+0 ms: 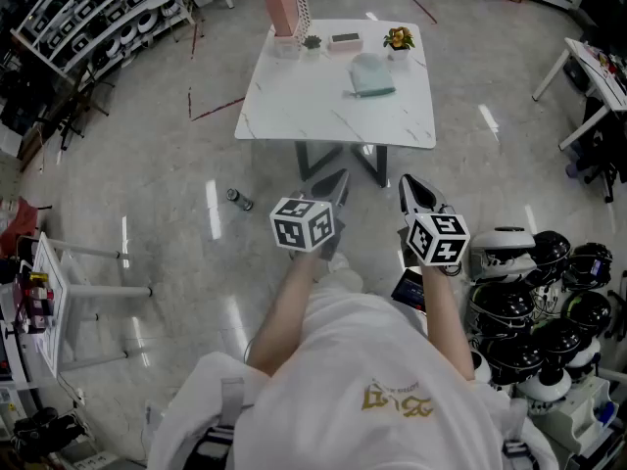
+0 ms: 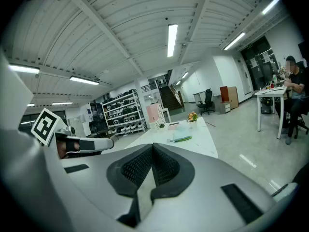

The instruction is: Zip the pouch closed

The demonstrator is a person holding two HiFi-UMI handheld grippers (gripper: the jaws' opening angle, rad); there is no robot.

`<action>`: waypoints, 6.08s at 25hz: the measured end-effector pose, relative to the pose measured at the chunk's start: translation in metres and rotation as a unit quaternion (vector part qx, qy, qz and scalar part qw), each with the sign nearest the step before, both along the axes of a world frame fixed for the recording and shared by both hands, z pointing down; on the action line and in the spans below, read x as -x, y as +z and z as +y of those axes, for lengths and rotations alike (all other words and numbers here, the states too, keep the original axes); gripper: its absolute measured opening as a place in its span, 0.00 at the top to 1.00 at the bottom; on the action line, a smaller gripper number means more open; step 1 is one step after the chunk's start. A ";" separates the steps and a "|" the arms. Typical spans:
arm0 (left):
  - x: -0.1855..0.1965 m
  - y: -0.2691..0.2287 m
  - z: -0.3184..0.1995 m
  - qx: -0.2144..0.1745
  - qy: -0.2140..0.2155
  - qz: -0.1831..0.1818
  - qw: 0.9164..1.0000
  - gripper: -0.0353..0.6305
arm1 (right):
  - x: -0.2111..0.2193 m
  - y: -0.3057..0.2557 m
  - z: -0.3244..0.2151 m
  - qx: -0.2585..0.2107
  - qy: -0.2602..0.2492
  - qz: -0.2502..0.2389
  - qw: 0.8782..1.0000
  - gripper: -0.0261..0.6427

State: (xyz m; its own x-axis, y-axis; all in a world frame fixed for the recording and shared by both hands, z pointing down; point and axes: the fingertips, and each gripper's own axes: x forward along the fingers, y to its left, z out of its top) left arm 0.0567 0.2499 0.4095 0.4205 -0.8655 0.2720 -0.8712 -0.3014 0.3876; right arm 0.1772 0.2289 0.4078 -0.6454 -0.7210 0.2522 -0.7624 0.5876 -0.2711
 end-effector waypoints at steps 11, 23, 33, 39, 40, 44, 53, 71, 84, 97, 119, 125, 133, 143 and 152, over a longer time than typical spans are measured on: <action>0.003 -0.005 0.017 -0.008 -0.018 -0.012 1.000 0.92 | -0.002 -0.002 0.015 -0.004 -0.012 -0.009 1.000 0.94; 0.018 0.003 0.040 0.004 -0.065 -0.063 0.996 0.60 | -0.001 -0.005 0.030 -0.037 -0.002 0.014 0.999 0.74; 0.028 0.006 0.022 0.012 -0.069 -0.070 0.995 0.67 | 0.003 0.008 0.010 -0.017 -0.004 0.018 1.000 0.73; 0.039 0.018 -0.014 0.016 -0.069 -0.063 0.995 0.67 | 0.011 0.019 -0.024 -0.012 -0.003 0.031 0.999 0.73; 0.042 0.021 -0.023 0.016 -0.068 -0.061 0.996 0.67 | 0.013 0.021 -0.033 -0.011 -0.001 0.033 0.999 0.73; 0.057 0.030 -0.070 0.020 -0.060 -0.054 0.996 0.67 | 0.026 0.032 -0.077 -0.002 0.009 0.041 0.999 0.73; 0.112 0.053 -0.205 0.055 -0.015 -0.041 0.998 0.68 | 0.083 0.060 -0.195 0.045 0.045 0.067 0.996 0.74; 0.155 0.123 -0.356 0.126 0.111 -0.041 0.985 0.68 | 0.152 0.121 -0.312 0.133 0.106 0.093 0.981 0.72; 0.135 0.139 -0.375 0.134 0.154 -0.048 0.978 0.69 | 0.152 0.128 -0.329 0.158 0.108 0.087 0.978 0.72; 0.127 0.165 -0.396 0.159 0.164 -0.072 0.971 0.71 | 0.162 0.160 -0.351 0.186 0.070 0.102 0.975 0.72; 0.096 0.219 -0.406 0.183 0.285 -0.156 0.928 0.70 | 0.180 0.229 -0.368 0.267 0.022 0.153 0.951 0.75; 0.092 0.228 -0.407 0.181 0.308 -0.183 0.916 0.70 | 0.184 0.239 -0.371 0.272 0.009 0.164 0.948 0.77; 0.083 0.233 -0.405 0.178 0.329 -0.202 0.905 0.71 | 0.183 0.243 -0.372 0.256 -0.003 0.199 0.946 0.81; 0.075 0.236 -0.405 0.158 0.343 -0.220 0.899 0.75 | 0.181 0.248 -0.373 0.241 -0.002 0.214 0.947 0.86; 0.069 0.239 -0.398 0.150 0.367 -0.247 0.884 0.84 | 0.181 0.246 -0.373 0.237 -0.008 0.234 0.943 0.90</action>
State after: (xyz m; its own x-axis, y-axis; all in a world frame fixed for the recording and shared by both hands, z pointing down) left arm -0.0123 -0.1480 0.6488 0.6053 -0.2671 0.7499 -0.5690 -0.8040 0.1729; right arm -0.0036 -0.1445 0.6542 -0.3938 -0.4462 0.8036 -0.8555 0.4977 -0.1429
